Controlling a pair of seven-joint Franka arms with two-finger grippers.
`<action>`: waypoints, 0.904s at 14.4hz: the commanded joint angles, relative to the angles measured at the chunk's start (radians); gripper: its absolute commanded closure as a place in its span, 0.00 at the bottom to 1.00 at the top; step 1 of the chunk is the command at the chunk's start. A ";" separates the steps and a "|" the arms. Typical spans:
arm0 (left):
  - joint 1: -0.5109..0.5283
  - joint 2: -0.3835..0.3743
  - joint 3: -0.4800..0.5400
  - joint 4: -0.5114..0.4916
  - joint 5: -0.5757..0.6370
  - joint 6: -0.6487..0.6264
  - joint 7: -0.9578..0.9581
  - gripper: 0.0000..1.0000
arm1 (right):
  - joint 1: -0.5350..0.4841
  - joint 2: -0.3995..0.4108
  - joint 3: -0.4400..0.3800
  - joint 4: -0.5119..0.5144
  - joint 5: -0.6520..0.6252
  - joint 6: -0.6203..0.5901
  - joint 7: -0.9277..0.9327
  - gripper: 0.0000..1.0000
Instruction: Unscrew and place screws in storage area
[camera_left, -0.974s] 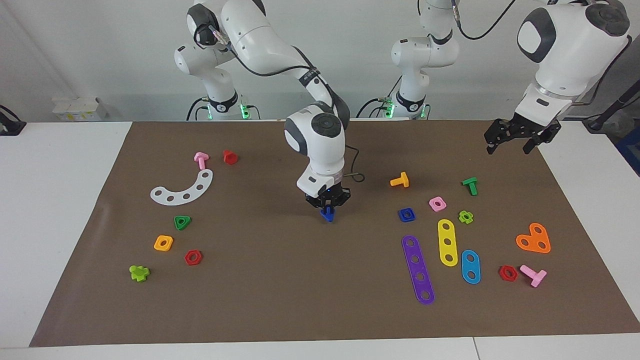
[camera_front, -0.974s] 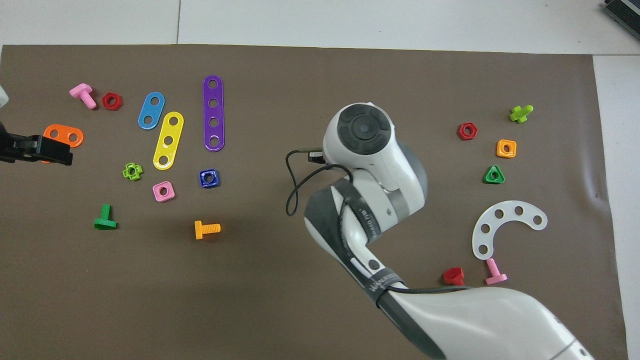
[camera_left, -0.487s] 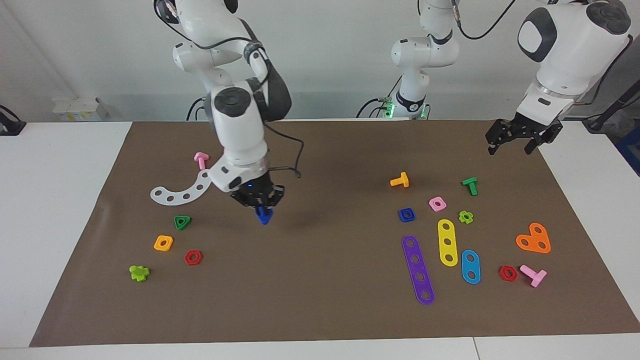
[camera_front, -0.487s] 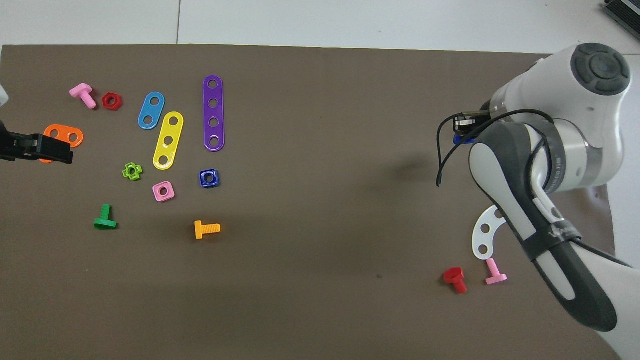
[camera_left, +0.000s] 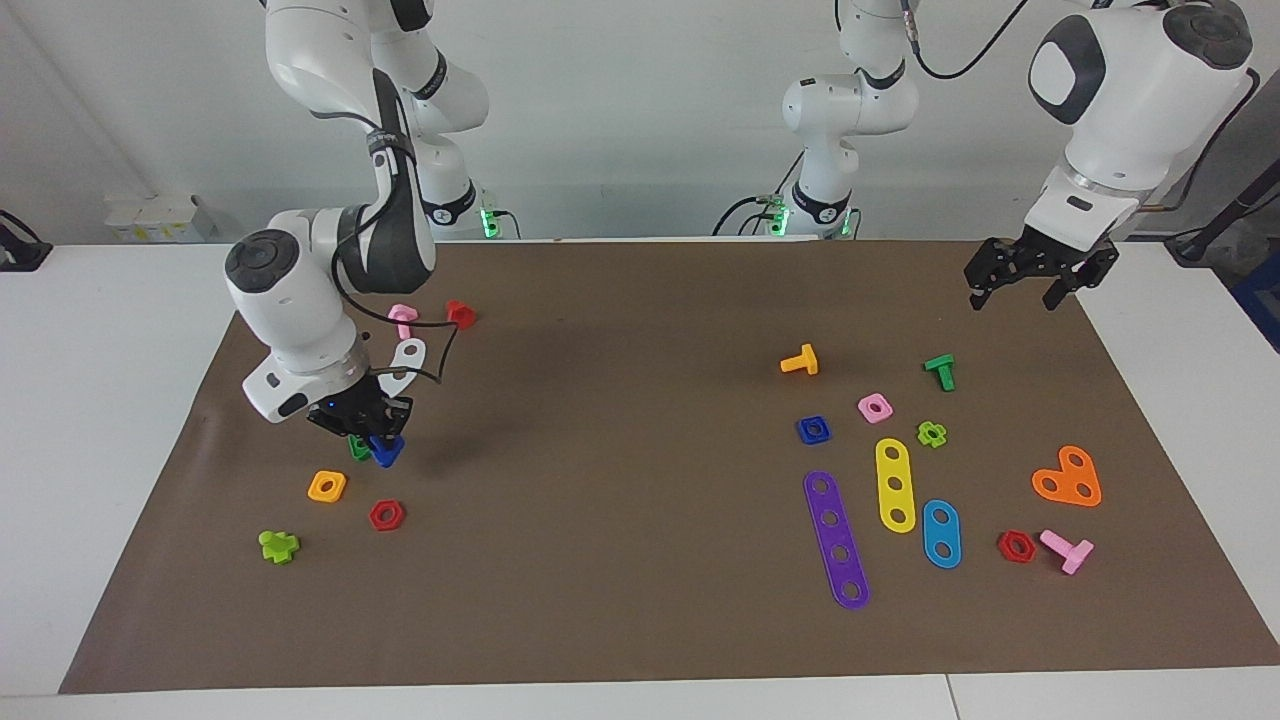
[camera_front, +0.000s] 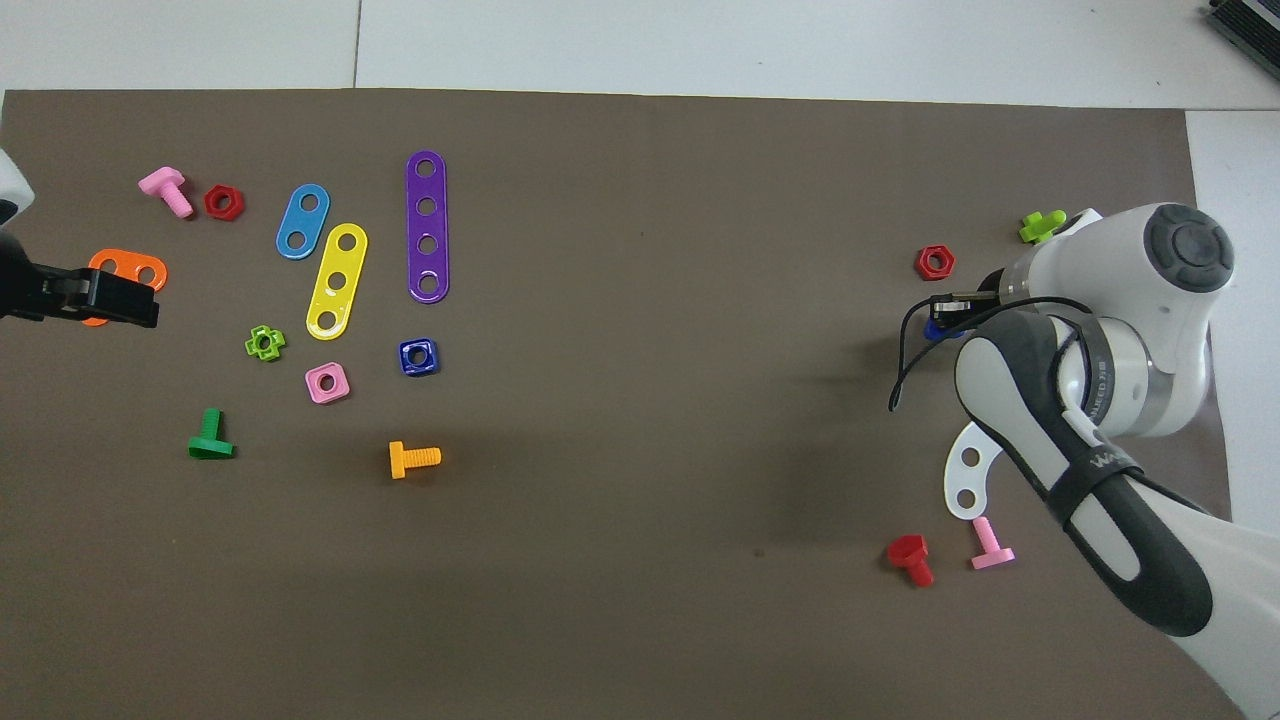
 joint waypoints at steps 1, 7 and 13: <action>-0.005 -0.018 0.003 -0.012 -0.009 0.000 -0.013 0.00 | -0.010 -0.055 0.011 -0.094 0.027 0.030 -0.035 1.00; -0.005 -0.018 0.003 -0.012 -0.009 -0.003 -0.013 0.00 | 0.000 -0.052 0.011 -0.099 0.026 0.095 0.043 0.00; -0.003 -0.020 0.004 -0.012 -0.009 -0.006 -0.013 0.00 | -0.022 -0.159 -0.004 0.101 0.004 -0.144 0.060 0.00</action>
